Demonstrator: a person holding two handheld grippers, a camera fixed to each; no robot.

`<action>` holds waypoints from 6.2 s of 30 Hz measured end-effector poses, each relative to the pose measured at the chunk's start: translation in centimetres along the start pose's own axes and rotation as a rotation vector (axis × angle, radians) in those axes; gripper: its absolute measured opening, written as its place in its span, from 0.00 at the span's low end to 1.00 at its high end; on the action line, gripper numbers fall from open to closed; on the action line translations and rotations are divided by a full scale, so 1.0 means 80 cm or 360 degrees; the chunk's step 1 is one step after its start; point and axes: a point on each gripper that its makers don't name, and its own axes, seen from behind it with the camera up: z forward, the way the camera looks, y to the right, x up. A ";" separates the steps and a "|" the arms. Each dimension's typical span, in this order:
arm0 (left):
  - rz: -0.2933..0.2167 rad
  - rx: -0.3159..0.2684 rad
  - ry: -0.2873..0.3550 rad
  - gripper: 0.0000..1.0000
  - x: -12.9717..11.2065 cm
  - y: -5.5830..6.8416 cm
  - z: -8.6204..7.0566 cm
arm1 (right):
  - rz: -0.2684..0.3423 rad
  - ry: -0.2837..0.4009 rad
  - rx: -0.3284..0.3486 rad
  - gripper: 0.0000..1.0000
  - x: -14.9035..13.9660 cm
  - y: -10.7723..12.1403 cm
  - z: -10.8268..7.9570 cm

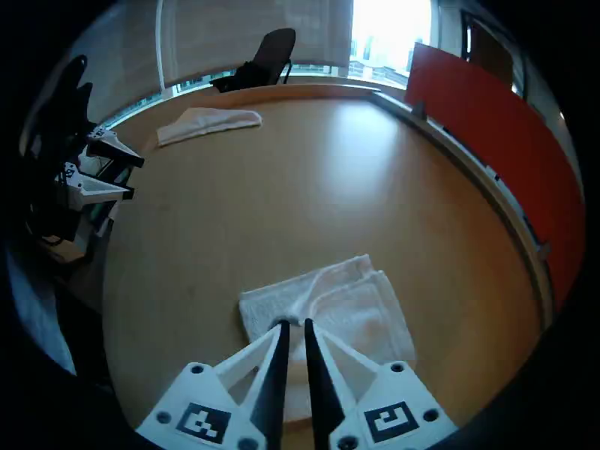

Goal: Fold towel

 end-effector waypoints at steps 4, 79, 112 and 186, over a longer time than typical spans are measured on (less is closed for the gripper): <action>0.0004 -0.0001 0.0003 0.92 0.001 0.001 0.000 | 0.0014 -0.0006 0.0003 0.60 -0.001 -0.001 -0.002; 0.0057 -0.0026 0.0022 0.92 0.001 0.008 -0.005 | 0.0433 -0.0158 -0.0249 0.40 -0.136 -0.027 -0.018; 0.0068 -0.0043 0.0039 0.92 0.002 0.005 -0.006 | 0.0398 -0.0080 -0.0330 0.05 -0.103 -0.002 -0.039; 0.0205 -0.0162 0.0107 0.92 0.078 0.068 0.005 | 0.0369 -0.0061 -0.0911 0.05 -0.139 0.332 -0.438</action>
